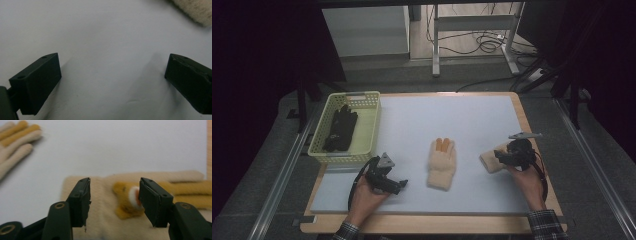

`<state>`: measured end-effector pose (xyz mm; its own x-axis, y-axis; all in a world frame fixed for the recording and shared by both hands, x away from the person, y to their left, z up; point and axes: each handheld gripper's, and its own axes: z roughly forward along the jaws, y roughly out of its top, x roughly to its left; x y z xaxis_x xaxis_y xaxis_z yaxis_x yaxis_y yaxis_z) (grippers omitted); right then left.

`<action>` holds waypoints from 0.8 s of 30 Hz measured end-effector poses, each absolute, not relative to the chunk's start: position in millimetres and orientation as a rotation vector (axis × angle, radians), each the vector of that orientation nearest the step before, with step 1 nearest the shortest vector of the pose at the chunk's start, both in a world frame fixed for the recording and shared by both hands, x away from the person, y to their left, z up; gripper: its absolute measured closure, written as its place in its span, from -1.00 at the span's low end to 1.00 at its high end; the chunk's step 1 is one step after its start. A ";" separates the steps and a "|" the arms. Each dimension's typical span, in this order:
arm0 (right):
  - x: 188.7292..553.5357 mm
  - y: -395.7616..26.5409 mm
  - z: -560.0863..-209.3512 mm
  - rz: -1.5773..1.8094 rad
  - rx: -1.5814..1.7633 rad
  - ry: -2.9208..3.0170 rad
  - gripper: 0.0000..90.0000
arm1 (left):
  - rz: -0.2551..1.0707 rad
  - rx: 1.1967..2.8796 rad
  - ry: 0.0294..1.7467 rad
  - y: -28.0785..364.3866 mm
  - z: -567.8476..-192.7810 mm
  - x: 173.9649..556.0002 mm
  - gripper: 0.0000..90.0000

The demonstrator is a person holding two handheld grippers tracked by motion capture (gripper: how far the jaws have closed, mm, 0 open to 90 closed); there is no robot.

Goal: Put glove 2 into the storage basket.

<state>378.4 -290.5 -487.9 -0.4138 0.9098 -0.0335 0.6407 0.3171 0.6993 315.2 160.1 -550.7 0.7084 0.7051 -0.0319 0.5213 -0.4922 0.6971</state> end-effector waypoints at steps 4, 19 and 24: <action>382.3 -292.6 -495.3 0.790 1.394 2.132 -0.14 | 0.337 2.208 0.928 160.1 -550.7 315.1 -0.98; 382.8 -304.7 -502.3 0.845 1.373 2.108 0.44 | 0.337 2.208 0.928 160.1 -550.7 315.2 -0.98; 377.3 -295.7 -486.3 0.932 1.286 2.136 0.44 | 0.337 2.208 0.928 160.1 -550.7 315.1 -0.98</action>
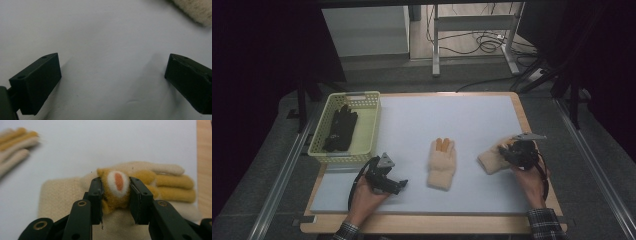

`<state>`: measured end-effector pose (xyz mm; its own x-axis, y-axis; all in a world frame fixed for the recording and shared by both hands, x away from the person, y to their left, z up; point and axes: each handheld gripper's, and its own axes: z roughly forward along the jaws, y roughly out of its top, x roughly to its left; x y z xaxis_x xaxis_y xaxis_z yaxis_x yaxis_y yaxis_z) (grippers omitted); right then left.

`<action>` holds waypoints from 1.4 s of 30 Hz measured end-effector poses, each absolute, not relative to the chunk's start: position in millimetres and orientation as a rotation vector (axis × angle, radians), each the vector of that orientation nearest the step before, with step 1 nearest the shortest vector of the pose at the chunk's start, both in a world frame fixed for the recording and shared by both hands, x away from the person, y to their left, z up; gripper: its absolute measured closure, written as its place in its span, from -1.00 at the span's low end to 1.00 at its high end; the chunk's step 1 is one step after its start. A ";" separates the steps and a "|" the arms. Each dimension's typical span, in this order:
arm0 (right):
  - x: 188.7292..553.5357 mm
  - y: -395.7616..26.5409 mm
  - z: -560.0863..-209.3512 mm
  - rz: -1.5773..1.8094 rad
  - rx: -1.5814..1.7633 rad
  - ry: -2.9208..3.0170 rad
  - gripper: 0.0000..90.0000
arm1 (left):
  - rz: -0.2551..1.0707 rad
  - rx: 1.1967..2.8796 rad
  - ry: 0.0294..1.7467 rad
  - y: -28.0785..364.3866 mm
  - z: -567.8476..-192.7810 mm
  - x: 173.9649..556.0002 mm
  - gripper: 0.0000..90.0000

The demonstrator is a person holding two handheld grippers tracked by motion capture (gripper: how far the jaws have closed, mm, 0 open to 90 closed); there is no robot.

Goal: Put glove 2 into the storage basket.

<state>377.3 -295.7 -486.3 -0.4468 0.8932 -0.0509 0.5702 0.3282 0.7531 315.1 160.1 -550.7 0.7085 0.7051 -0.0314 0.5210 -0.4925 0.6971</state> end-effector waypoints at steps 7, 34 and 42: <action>372.4 -274.6 -468.6 1.010 1.173 2.191 0.43 | 0.337 2.208 0.928 160.1 -550.7 315.2 -0.98; 370.1 -135.7 -467.1 1.118 0.517 2.656 0.38 | 0.340 2.208 0.926 160.3 -550.7 315.3 -0.98; 376.3 -126.8 -498.0 1.067 0.557 2.675 -0.14 | 0.339 2.210 0.926 160.3 -550.7 315.3 -0.98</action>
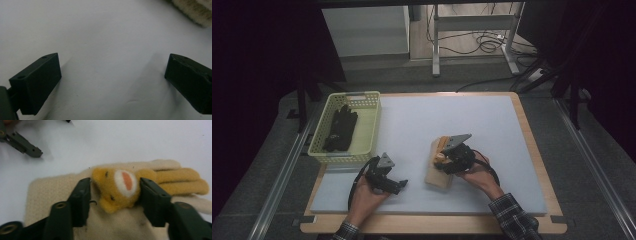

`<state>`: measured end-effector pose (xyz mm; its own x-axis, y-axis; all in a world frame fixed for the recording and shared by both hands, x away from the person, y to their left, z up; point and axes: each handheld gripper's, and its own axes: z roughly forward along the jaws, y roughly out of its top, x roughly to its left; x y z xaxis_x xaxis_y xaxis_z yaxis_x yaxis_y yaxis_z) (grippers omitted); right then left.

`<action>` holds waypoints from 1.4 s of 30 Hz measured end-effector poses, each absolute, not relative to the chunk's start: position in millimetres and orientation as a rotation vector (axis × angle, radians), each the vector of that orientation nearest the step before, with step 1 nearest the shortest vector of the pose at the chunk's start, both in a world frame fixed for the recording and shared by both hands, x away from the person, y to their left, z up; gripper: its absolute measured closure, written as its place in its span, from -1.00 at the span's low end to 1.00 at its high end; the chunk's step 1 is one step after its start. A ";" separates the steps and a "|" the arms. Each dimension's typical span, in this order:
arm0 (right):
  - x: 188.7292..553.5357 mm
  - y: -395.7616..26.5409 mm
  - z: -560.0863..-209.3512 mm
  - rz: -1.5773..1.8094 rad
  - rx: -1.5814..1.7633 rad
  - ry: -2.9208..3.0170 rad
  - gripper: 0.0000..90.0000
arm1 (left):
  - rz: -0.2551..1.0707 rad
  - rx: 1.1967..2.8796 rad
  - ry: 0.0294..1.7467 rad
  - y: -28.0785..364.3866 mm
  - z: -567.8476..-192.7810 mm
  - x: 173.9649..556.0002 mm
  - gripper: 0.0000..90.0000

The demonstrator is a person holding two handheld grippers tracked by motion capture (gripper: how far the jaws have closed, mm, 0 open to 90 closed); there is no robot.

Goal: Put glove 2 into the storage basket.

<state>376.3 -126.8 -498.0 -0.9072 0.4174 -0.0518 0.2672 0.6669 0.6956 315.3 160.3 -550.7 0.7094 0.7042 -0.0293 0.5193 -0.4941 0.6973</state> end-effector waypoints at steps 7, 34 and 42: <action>377.1 -142.2 -478.3 1.108 0.654 2.586 -0.27 | 0.340 2.209 0.925 160.3 -550.7 315.4 -0.98; 341.9 -182.7 -526.7 1.128 0.833 2.643 0.96 | 0.337 2.209 0.928 160.2 -550.7 315.1 -0.98; 341.1 -165.7 -529.9 1.156 0.817 2.656 0.96 | 0.336 2.208 0.928 160.2 -550.8 315.2 -0.98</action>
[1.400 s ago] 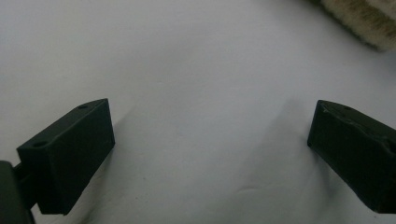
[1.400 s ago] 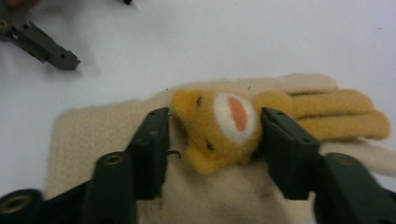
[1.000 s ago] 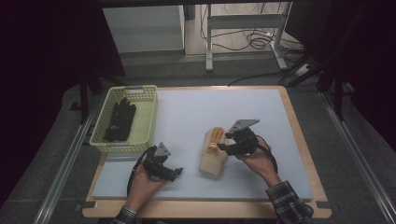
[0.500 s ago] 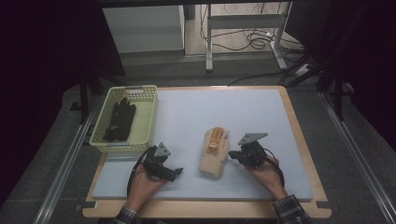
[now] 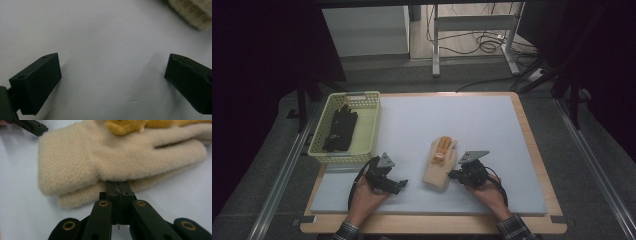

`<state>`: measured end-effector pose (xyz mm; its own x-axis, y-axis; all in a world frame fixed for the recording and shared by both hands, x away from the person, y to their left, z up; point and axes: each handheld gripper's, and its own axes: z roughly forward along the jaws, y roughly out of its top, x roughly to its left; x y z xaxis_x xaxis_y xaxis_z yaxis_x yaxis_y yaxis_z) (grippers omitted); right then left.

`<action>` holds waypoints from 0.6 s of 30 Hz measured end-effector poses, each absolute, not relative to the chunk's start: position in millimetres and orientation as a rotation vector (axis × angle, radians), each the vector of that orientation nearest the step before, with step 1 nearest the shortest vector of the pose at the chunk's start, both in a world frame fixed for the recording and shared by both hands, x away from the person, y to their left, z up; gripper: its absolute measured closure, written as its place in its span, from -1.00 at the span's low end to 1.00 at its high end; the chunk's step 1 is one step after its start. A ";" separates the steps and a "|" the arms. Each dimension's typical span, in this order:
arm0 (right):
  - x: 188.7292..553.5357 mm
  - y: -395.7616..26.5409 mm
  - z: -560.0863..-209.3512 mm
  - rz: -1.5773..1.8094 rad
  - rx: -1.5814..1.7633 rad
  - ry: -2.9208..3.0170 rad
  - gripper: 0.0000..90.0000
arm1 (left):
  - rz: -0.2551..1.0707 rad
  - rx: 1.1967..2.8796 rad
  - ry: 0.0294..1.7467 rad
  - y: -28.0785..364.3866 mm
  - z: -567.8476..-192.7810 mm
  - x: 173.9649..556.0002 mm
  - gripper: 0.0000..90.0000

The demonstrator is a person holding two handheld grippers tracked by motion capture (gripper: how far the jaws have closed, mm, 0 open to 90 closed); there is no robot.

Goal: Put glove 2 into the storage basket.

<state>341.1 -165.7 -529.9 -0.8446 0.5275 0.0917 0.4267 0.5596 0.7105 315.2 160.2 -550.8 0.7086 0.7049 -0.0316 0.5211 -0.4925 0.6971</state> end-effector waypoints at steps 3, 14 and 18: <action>341.9 -159.1 -530.4 1.150 0.807 2.652 0.96 | 0.336 2.208 0.928 160.1 -550.8 315.2 -0.98; 349.4 -127.1 -532.0 1.131 0.798 2.626 0.95 | 0.337 2.209 0.928 160.1 -550.8 315.2 -0.98; 354.3 -116.4 -532.5 1.127 0.802 2.620 0.94 | 0.337 2.209 0.928 160.1 -550.8 315.2 -0.98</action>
<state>354.3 -116.4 -532.5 -0.8385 0.5429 0.0466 0.4073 0.5676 0.7155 315.2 160.1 -550.8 0.7084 0.7051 -0.0312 0.5212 -0.4927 0.6969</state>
